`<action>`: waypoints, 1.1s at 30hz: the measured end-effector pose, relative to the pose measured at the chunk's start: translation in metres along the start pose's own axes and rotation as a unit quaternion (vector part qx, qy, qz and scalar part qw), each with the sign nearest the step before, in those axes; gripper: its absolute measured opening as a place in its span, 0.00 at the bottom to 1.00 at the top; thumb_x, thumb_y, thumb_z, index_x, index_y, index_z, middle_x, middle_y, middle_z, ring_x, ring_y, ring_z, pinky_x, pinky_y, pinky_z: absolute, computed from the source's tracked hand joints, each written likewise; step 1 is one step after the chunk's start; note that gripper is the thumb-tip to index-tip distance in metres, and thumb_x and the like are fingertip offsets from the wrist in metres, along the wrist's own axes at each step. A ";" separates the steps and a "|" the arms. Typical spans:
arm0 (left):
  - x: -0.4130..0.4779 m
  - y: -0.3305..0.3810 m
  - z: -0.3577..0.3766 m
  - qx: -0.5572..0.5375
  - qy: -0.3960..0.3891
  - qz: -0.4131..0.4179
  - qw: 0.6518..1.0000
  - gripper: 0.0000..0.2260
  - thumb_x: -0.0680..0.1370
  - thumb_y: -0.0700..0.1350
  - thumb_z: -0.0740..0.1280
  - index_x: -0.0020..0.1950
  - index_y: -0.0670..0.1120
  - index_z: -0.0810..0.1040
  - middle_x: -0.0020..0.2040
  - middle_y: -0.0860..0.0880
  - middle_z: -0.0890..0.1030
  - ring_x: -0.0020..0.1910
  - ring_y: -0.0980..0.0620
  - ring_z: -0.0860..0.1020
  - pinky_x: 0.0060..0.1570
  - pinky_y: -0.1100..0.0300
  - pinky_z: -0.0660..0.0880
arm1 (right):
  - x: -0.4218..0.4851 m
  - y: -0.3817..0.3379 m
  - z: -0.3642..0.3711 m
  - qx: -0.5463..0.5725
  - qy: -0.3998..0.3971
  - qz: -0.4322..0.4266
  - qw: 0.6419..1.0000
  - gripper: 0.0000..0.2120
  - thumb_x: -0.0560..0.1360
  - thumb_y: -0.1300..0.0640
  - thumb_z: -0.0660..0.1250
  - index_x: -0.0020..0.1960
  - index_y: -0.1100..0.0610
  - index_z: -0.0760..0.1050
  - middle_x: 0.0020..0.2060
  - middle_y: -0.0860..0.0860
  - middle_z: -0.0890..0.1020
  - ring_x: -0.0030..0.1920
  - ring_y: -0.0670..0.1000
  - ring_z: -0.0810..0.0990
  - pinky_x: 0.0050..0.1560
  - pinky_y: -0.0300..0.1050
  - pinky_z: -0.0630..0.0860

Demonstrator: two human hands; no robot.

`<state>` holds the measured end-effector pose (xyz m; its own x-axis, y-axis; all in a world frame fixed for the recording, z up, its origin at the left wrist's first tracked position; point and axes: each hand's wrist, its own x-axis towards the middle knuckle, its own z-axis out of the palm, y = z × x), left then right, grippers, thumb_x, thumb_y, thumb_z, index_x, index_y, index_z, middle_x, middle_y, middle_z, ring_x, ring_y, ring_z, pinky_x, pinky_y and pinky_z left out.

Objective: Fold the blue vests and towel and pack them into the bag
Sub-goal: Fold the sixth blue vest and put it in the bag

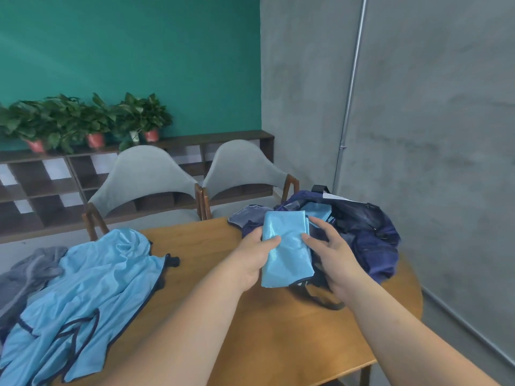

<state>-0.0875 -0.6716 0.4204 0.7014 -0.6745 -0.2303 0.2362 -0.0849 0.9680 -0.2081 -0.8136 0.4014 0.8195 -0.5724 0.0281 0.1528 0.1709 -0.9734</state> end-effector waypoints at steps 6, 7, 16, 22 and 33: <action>0.033 0.001 0.028 0.124 0.038 0.043 0.991 0.13 0.86 0.50 0.65 0.70 0.53 0.74 0.59 0.53 0.82 0.54 0.50 0.83 0.57 0.48 0.83 | 0.017 -0.003 -0.021 -0.058 0.052 -0.008 0.997 0.18 0.83 0.58 0.69 0.68 0.41 0.75 0.50 0.58 0.88 0.51 0.61 0.88 0.57 0.62 0.83; 0.040 0.002 0.032 0.161 0.042 0.052 0.985 0.14 0.86 0.50 0.65 0.71 0.54 0.72 0.60 0.53 0.81 0.55 0.51 0.82 0.57 0.49 0.83 | 0.020 -0.004 -0.023 -0.065 0.063 -0.006 0.996 0.17 0.83 0.59 0.69 0.68 0.42 0.75 0.49 0.57 0.88 0.50 0.60 0.88 0.56 0.62 0.83; 0.099 0.027 0.063 0.238 0.032 0.072 0.968 0.29 0.81 0.53 0.71 0.80 0.56 0.66 0.72 0.51 0.75 0.62 0.46 0.80 0.59 0.48 0.82 | 0.093 -0.013 -0.075 -0.060 0.153 0.069 0.984 0.16 0.79 0.62 0.71 0.63 0.48 0.81 0.50 0.57 0.88 0.51 0.62 0.87 0.56 0.64 0.84; 0.141 0.031 0.077 0.234 0.027 0.067 0.970 0.27 0.79 0.48 0.73 0.77 0.53 0.70 0.70 0.49 0.76 0.62 0.44 0.79 0.58 0.47 0.83 | 0.140 -0.013 -0.086 -0.083 0.231 0.072 0.967 0.14 0.79 0.67 0.70 0.62 0.55 0.80 0.50 0.59 0.86 0.52 0.62 0.86 0.56 0.60 0.84; 0.186 0.018 0.100 0.510 -0.087 0.137 0.845 0.25 0.85 0.44 0.60 0.82 0.52 0.62 0.75 0.45 0.74 0.69 0.42 0.76 0.70 0.48 0.73 | 0.180 0.019 -0.125 -0.222 0.298 0.126 0.920 0.16 0.72 0.66 0.62 0.58 0.55 0.76 0.54 0.56 0.82 0.52 0.62 0.82 0.58 0.58 0.82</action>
<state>-0.0202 -0.8715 0.4051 0.5056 -0.8612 -0.0517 -0.6828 -0.4361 0.5861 -0.1265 -1.0136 0.3600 0.3295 -0.9202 -0.2112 -0.3492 0.0891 -0.9328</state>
